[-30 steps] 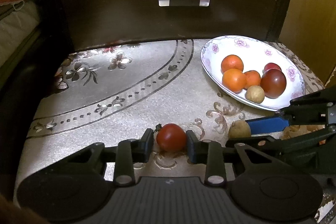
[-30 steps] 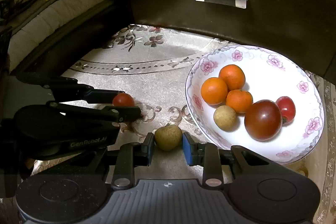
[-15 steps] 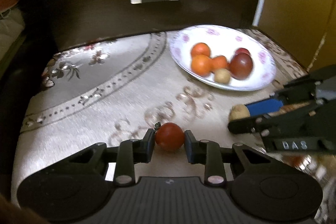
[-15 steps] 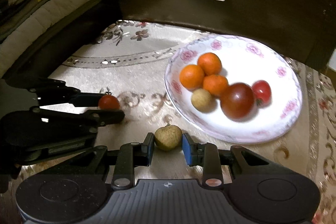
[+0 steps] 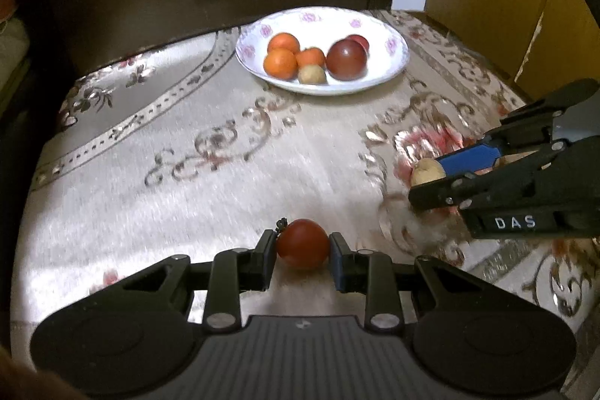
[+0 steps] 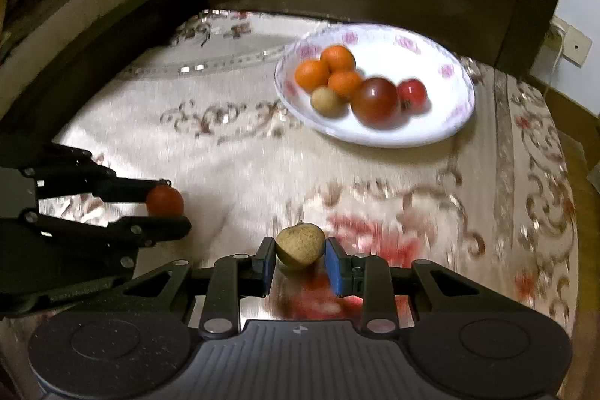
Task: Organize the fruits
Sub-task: 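Lift the red tomato and tan fruit and carry both over the bowl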
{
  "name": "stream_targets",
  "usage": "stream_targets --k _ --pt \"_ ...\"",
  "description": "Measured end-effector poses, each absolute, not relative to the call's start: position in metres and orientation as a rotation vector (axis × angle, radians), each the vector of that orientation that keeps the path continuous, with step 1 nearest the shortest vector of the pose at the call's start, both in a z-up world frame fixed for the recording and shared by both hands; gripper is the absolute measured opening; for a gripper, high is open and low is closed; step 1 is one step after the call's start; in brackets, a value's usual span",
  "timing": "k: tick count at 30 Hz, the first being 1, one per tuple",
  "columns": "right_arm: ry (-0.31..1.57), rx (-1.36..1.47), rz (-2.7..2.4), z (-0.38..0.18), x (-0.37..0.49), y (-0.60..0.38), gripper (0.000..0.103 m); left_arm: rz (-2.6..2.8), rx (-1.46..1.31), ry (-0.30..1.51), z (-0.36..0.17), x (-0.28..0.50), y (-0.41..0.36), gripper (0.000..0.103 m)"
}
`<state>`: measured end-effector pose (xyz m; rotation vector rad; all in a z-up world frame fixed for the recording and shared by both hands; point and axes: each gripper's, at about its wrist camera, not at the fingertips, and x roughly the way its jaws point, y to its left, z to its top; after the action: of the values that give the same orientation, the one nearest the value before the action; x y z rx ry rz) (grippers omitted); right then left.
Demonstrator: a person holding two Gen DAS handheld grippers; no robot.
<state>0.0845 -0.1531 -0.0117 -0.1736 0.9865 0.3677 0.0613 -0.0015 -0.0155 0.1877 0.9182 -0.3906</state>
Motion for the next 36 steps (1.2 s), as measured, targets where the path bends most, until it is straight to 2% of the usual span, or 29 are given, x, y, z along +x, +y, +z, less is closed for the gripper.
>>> stream_targets --k 14,22,36 --pt "0.958 -0.253 0.37 -0.019 0.063 -0.15 0.026 -0.308 0.242 0.901 -0.019 0.046 -0.018 0.036" --pt "0.928 -0.237 0.387 0.001 0.059 -0.152 0.025 -0.307 0.25 0.855 0.014 0.048 -0.028 0.036" --pt "0.849 -0.092 0.29 0.034 0.116 -0.182 0.025 -0.325 0.194 0.778 0.034 0.126 -0.041 0.036"
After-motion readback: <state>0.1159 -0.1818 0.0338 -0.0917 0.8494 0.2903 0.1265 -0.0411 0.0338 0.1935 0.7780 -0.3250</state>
